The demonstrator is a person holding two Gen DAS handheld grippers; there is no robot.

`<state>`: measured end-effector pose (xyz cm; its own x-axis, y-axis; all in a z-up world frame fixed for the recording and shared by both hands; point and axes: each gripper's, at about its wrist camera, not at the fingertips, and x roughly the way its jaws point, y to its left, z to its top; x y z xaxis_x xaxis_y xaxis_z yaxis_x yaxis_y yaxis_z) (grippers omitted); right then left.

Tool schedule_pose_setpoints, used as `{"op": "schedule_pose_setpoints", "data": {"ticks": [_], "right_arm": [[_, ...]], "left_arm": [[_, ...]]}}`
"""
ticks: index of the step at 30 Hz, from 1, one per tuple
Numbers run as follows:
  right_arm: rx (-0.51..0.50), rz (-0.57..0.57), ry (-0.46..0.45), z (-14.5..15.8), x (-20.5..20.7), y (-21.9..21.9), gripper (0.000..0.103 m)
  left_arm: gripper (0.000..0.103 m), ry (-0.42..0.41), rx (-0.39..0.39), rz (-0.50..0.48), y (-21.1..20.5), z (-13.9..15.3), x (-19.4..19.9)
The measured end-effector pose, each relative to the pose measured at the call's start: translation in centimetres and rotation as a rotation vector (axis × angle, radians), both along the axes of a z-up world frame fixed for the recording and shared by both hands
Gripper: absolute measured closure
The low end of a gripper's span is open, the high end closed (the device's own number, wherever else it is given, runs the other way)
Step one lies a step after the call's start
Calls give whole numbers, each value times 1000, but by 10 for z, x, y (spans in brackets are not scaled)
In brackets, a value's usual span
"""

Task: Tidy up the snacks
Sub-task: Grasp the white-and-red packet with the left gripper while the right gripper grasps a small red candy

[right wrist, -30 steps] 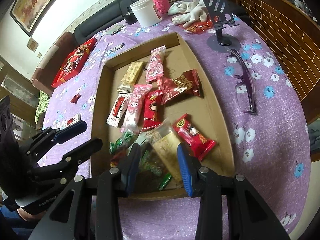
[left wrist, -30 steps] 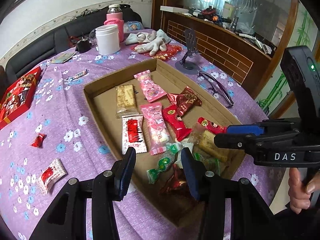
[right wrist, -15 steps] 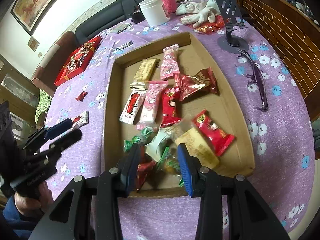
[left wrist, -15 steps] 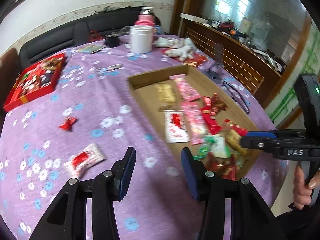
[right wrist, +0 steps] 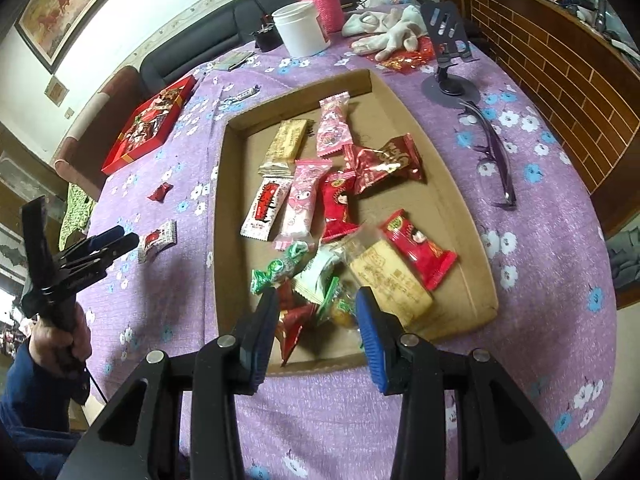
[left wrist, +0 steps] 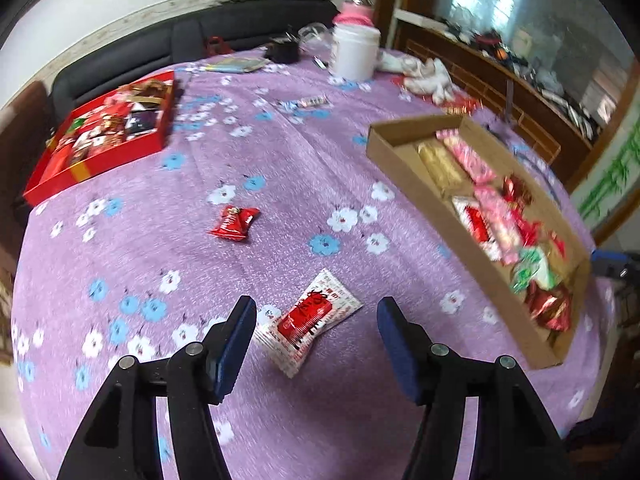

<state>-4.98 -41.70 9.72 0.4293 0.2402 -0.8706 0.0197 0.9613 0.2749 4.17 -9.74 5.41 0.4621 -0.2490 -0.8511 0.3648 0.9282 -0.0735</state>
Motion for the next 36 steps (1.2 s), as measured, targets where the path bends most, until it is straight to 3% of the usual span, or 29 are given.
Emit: {"op": "schedule_pose_setpoints", "data": {"ticks": [8, 12, 24, 31, 36], "right_arm": [[-23, -45, 13, 0, -10, -7, 64], [-32, -36, 20, -1, -9, -3, 64], [17, 134, 40, 3, 26, 54, 64], [85, 309, 67, 11, 80, 144, 64], [158, 293, 141, -3, 133, 209, 64]], "left_arm": [[39, 30, 38, -99, -9, -24, 6], [76, 22, 69, -69, -12, -32, 5], [77, 22, 44, 171, 31, -32, -51], [77, 25, 56, 277, 74, -33, -82], [77, 19, 63, 283, 88, -33, -92]]}}
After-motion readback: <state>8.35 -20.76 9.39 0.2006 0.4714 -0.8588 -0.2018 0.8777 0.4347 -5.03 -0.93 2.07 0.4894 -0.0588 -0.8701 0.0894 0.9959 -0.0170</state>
